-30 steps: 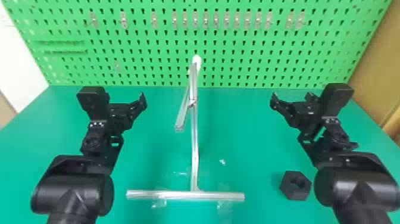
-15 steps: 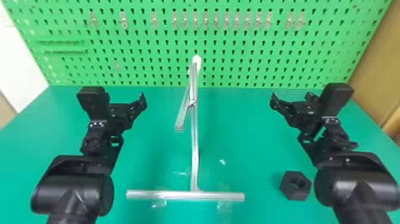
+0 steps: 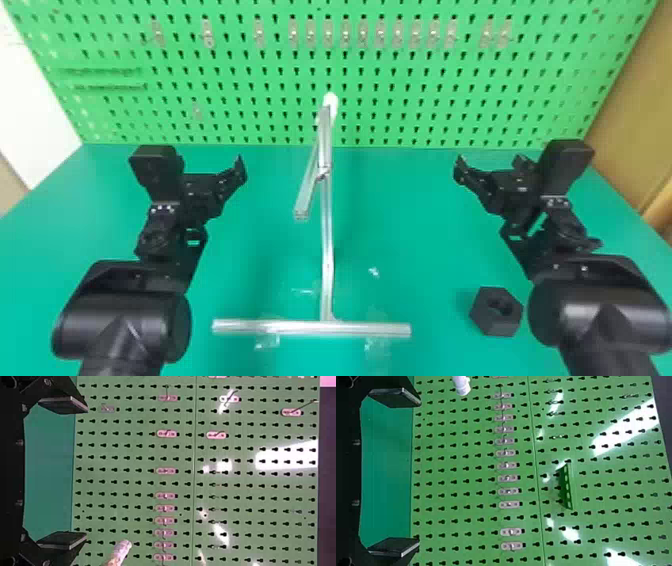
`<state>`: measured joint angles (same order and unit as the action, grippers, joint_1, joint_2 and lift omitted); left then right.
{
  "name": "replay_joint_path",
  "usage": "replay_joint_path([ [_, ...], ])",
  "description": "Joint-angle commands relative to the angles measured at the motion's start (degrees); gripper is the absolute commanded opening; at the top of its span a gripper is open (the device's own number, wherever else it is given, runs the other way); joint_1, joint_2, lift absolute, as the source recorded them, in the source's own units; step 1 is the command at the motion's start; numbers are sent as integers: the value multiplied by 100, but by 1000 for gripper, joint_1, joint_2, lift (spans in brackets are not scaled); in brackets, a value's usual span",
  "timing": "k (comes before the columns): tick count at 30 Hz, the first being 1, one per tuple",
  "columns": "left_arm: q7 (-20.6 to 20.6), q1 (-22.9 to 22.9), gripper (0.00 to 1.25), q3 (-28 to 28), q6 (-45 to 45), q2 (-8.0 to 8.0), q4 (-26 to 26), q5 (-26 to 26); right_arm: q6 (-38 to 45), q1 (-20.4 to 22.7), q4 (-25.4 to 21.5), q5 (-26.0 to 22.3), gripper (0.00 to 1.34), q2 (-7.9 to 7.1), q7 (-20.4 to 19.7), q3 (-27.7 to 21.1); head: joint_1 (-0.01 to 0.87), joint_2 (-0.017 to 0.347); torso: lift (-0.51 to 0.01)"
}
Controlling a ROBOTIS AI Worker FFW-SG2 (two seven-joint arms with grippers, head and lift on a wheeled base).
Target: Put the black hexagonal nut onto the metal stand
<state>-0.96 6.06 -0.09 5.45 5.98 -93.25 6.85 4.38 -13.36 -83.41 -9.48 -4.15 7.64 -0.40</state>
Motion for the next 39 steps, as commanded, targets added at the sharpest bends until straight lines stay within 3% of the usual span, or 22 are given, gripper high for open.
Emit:
replay_joint_path([
  [1, 0, 0, 1092, 0, 0, 0, 0, 0, 80, 35, 0, 60, 1263, -6, 0, -30, 693, 81, -1],
  [21, 0, -9, 1092, 0, 0, 0, 0, 0, 678, 264, 264, 412, 1259, -147, 27, -189, 693, 81, -1],
  [39, 0, -9, 1092, 9, 0, 0, 0, -9, 1293, 413, 554, 869, 1247, -252, 440, -523, 693, 81, -1],
])
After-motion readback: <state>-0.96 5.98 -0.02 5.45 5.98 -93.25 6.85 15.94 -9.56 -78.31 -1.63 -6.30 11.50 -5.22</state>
